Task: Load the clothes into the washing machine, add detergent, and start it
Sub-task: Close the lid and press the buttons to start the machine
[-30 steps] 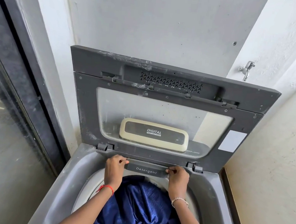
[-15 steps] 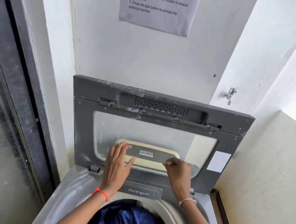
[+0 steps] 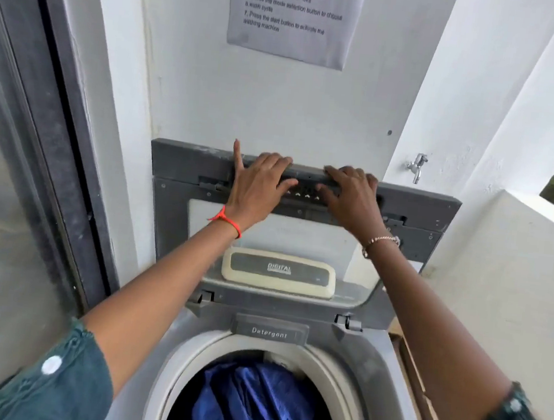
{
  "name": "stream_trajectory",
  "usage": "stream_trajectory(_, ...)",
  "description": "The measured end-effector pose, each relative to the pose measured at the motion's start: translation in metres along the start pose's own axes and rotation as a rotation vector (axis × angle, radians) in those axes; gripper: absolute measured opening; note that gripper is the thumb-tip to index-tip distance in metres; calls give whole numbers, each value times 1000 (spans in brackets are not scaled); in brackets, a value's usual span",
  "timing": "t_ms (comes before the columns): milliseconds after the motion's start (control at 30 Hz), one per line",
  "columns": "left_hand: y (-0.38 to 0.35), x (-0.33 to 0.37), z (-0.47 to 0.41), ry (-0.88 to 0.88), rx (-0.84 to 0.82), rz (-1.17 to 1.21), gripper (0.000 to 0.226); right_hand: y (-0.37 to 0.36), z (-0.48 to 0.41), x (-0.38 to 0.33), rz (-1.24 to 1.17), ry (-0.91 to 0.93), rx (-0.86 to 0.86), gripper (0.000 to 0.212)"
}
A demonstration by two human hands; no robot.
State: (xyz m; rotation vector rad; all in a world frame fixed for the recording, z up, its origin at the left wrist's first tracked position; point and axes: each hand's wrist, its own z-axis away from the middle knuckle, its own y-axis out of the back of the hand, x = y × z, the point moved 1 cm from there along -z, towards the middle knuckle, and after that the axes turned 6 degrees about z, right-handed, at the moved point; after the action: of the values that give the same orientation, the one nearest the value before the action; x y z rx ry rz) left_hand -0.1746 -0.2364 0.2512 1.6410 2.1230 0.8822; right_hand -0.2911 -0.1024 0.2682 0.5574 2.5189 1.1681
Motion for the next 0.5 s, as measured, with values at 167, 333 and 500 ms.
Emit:
stream_trajectory(167, 40, 12, 23, -123, -51, 83, 41, 45, 35, -14, -116, -3, -41, 30)
stream_trajectory(333, 102, 36, 90, -189, -296, 65, 55, 87, 112, -24, -188, 2, -221, 58)
stream_trajectory(500, 116, 61, 181, -274, -599, -108, 78, 77, 201, -27, 90, 97, -492, 92)
